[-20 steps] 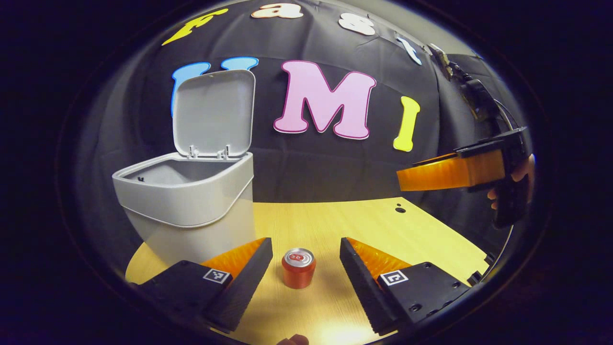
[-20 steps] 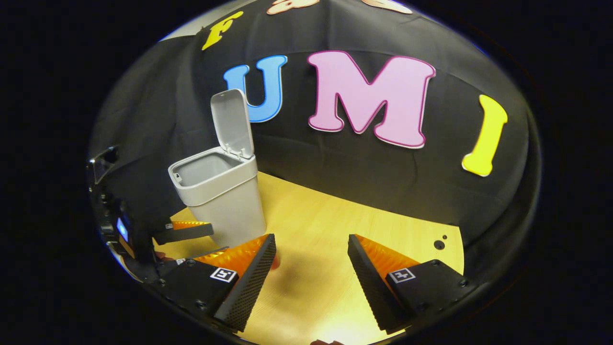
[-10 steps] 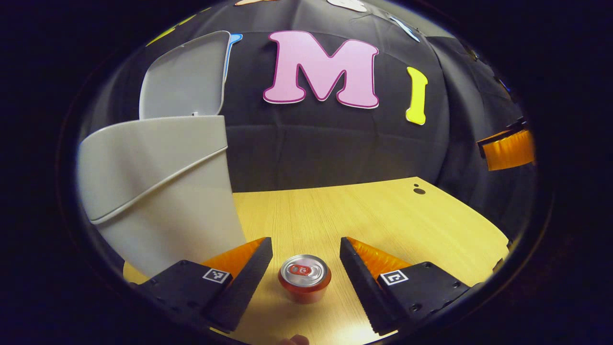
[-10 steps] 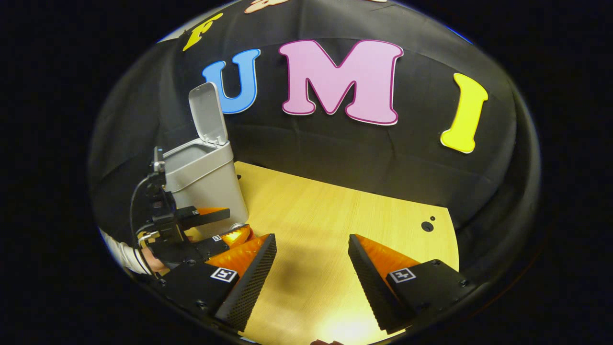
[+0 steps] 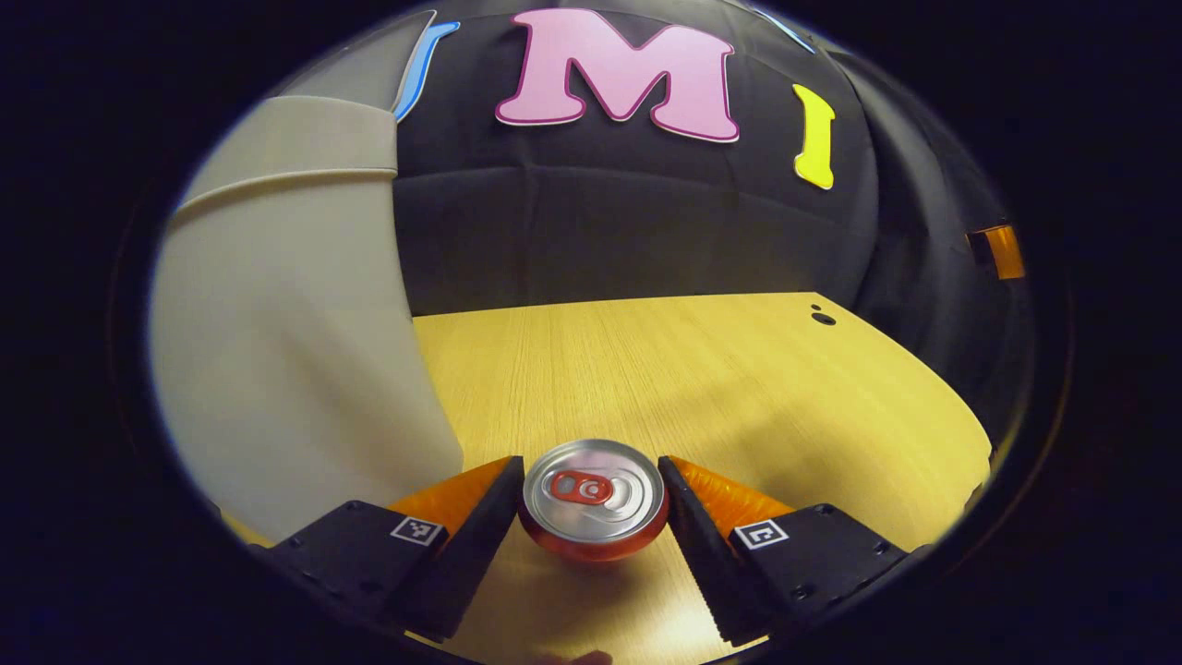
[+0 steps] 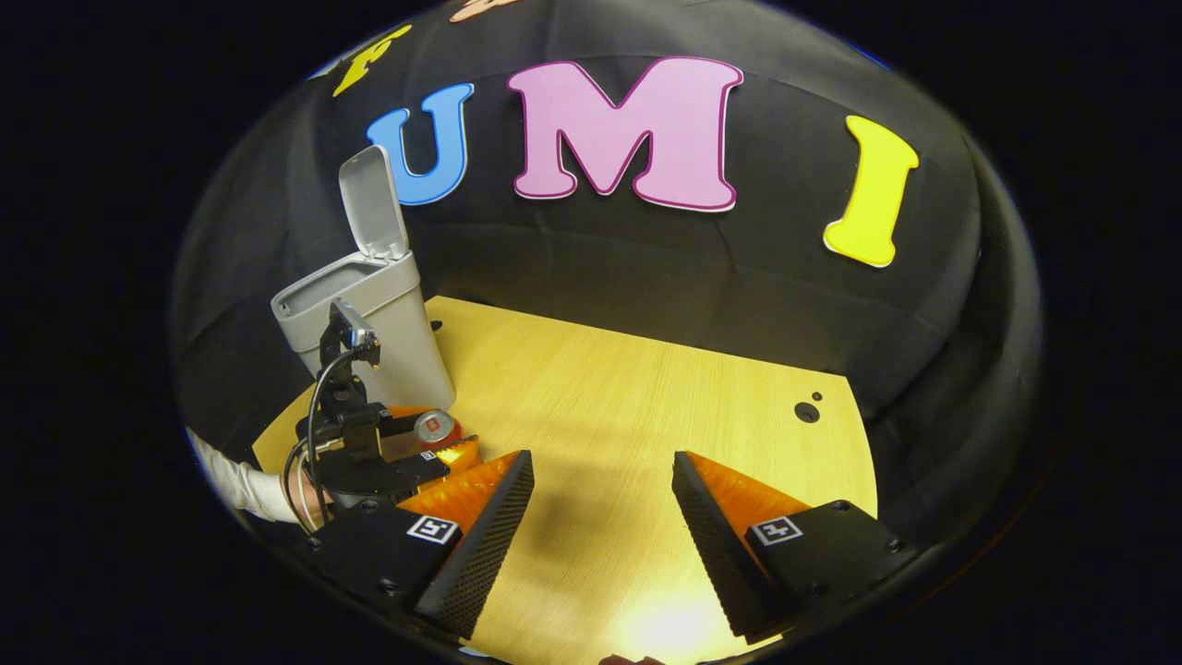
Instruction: Press the lid of the desktop garbage bin to open it, pick up the crumpled paper on the desktop and throw it into the bin, then pick up the pop can on the desktop and drop it into the bin, and finally close the garbage bin lid.
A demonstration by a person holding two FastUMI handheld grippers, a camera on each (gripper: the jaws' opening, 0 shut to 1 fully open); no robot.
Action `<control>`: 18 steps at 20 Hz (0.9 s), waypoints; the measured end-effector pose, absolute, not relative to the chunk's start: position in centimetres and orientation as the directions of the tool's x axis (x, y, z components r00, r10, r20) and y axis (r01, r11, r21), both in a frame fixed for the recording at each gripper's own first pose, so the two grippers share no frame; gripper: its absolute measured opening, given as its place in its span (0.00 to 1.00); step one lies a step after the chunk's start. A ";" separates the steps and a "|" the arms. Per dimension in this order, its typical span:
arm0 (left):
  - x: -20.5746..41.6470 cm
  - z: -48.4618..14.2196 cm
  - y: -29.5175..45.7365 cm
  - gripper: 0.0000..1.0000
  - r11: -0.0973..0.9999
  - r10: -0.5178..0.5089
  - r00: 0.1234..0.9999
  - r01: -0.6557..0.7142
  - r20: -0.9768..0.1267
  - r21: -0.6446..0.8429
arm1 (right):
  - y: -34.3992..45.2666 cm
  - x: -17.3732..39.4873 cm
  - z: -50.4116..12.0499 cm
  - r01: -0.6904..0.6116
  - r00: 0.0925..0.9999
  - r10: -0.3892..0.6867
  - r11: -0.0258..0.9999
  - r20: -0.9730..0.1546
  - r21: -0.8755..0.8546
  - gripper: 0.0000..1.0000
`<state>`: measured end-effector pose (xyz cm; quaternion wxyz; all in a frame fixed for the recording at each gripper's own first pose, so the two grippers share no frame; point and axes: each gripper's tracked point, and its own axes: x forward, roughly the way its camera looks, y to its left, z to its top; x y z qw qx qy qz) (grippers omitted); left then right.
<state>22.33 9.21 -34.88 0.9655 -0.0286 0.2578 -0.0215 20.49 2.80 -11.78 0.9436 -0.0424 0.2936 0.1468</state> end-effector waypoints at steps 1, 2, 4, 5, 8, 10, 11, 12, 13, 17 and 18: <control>22.1 -35.2 9.0 0.99 0.997 -0.062 0.860 0.032 -0.507 -0.067 | 2.7 20.3 -12.0 -0.301 0.780 0.252 0.954 -0.573 0.010 0.98; 22.1 -35.0 8.9 0.92 0.997 -0.073 0.858 0.043 -0.508 -0.069 | 2.7 20.3 -12.1 -0.298 0.778 0.251 0.954 -0.576 0.013 0.98; 21.5 -34.6 8.8 0.89 0.996 -0.081 0.849 0.055 -0.523 -0.066 | 2.9 20.6 -12.0 -0.293 0.781 0.255 0.956 -0.570 0.026 0.98; 21.6 -33.9 8.7 0.89 0.997 -0.079 0.852 0.056 -0.517 -0.061 | 3.0 20.5 -12.0 -0.292 0.783 0.257 0.956 -0.567 0.031 0.98; 21.3 -30.8 8.5 0.88 0.996 -0.083 0.875 0.057 -0.477 -0.068 | 3.4 20.3 -11.6 -0.293 0.788 0.265 0.955 -0.556 0.039 0.98; 20.7 -28.2 7.8 0.88 0.992 -0.106 0.885 0.065 -0.454 -0.106 | 3.6 20.1 -11.3 -0.296 0.793 0.268 0.954 -0.548 0.037 0.98; 20.5 -26.7 7.4 0.88 0.991 -0.115 0.894 0.071 -0.433 -0.116 | 3.6 19.9 -11.1 -0.296 0.795 0.268 0.954 -0.545 0.037 0.98; 20.3 -25.2 7.2 0.88 0.990 -0.124 0.902 0.085 -0.412 -0.111 | 3.7 19.8 -10.9 -0.295 0.797 0.269 0.955 -0.541 0.039 0.98; 19.9 -23.5 7.1 0.88 0.990 -0.132 0.912 0.101 -0.389 -0.098 | 3.7 19.5 -10.7 -0.293 0.800 0.269 0.955 -0.536 0.042 0.98; 19.4 -15.5 8.2 0.88 0.988 -0.152 0.947 0.134 -0.282 -0.080 | 3.6 18.4 -9.7 -0.292 0.809 0.268 0.956 -0.523 0.038 0.98; 19.3 -13.5 9.1 0.88 0.989 -0.139 0.956 0.123 -0.258 -0.077 | 3.5 18.1 -9.4 -0.292 0.812 0.267 0.956 -0.519 0.034 0.98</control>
